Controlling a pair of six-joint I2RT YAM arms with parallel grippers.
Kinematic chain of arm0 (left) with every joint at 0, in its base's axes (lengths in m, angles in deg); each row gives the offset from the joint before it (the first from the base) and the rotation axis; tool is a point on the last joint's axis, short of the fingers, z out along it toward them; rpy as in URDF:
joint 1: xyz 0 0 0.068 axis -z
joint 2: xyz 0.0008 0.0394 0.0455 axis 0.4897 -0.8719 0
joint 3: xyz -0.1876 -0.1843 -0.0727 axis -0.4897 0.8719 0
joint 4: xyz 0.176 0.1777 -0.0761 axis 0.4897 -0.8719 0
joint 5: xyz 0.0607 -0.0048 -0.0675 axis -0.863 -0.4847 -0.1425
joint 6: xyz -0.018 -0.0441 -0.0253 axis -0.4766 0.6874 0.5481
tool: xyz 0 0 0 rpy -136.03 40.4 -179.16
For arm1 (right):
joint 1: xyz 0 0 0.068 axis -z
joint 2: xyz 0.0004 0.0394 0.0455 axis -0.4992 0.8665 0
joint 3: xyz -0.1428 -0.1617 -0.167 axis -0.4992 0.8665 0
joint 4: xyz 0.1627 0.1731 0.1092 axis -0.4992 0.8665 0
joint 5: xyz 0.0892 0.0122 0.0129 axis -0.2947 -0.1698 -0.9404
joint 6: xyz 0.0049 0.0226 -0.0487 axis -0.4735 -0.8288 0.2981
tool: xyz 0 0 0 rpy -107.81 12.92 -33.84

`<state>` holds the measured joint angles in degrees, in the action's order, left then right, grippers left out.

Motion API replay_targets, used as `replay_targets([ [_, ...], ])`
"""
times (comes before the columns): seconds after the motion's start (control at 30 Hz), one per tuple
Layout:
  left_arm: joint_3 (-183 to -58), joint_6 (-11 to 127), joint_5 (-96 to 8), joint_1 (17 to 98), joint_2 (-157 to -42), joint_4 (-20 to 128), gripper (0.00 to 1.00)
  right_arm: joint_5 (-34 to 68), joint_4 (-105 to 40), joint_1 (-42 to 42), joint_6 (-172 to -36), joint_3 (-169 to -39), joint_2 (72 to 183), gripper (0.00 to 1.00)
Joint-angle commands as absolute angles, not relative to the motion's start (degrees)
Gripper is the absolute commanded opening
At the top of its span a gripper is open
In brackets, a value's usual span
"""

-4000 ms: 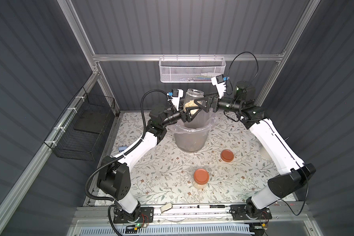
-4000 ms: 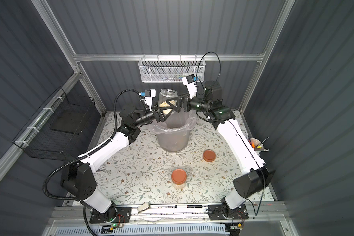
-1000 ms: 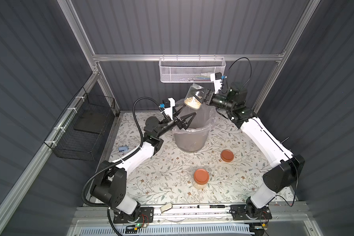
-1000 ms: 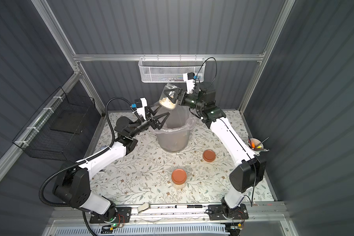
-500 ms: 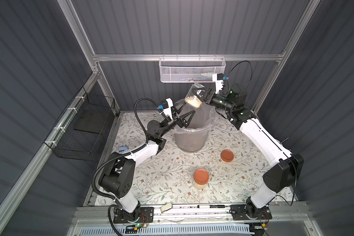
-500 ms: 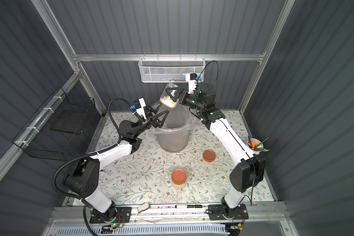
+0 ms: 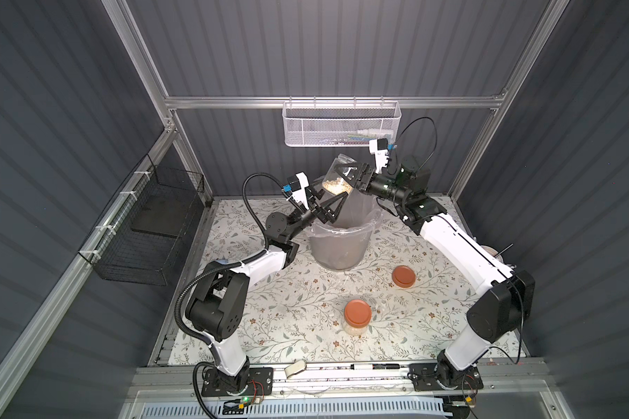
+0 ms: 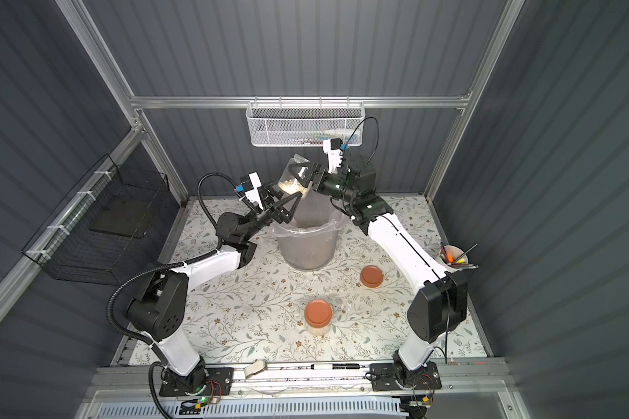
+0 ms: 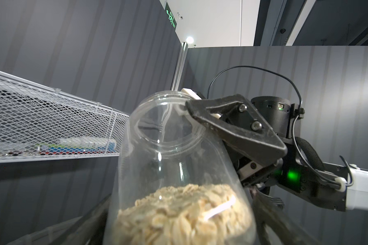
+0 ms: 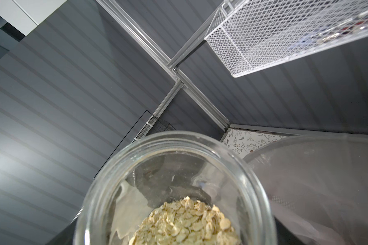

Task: Empty expired oatmeal from jars
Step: Pour the expired oatmeal into the trash bin.

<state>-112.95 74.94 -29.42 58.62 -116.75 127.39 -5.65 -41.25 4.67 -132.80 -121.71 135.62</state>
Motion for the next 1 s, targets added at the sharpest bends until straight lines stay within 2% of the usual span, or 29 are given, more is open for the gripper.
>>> replay_targets([
  [0.0,-115.4,75.2,-28.6,59.1,-116.7,131.2,1.00,-6.0,-46.8,4.6,-134.2,-122.1,133.5,0.41],
  [0.07,-115.2,74.3,-28.8,59.0,-116.4,130.4,0.96,-6.1,-47.4,4.6,-134.8,-122.1,133.7,0.41],
  [0.27,-114.8,72.5,-29.3,59.1,-115.3,127.5,0.69,-5.7,-48.7,4.6,-136.2,-121.5,133.6,0.41],
  [0.4,-114.6,71.9,-30.1,59.1,-115.0,126.3,0.58,-5.7,-49.0,4.0,-136.6,-120.7,133.7,0.40],
  [0.5,-114.4,71.7,-30.5,59.1,-114.7,125.3,0.39,-5.6,-49.6,3.8,-137.2,-120.0,133.7,0.40],
  [0.53,-114.4,71.5,-30.8,59.1,-114.5,124.8,0.40,-5.4,-49.9,3.7,-137.3,-119.7,133.7,0.39],
  [0.57,-114.3,71.3,-31.0,59.1,-114.3,124.3,0.47,-5.2,-49.9,3.6,-137.4,-119.7,133.7,0.39],
  [0.63,-114.0,70.9,-31.5,59.1,-113.8,123.5,0.69,-5.0,-50.0,3.4,-137.6,-119.7,133.8,0.40],
  [0.7,-113.8,70.3,-31.5,59.1,-113.4,122.5,0.82,-4.8,-50.3,3.2,-137.9,-119.7,133.9,0.39],
  [0.73,-113.5,70.0,-31.7,59.1,-113.1,122.2,0.85,-4.8,-50.3,3.2,-137.9,-119.7,133.9,0.39],
  [0.97,-113.0,68.7,-32.1,59.1,-112.5,120.8,0.91,-4.6,-50.9,2.9,-138.7,-119.7,134.1,0.39],
])
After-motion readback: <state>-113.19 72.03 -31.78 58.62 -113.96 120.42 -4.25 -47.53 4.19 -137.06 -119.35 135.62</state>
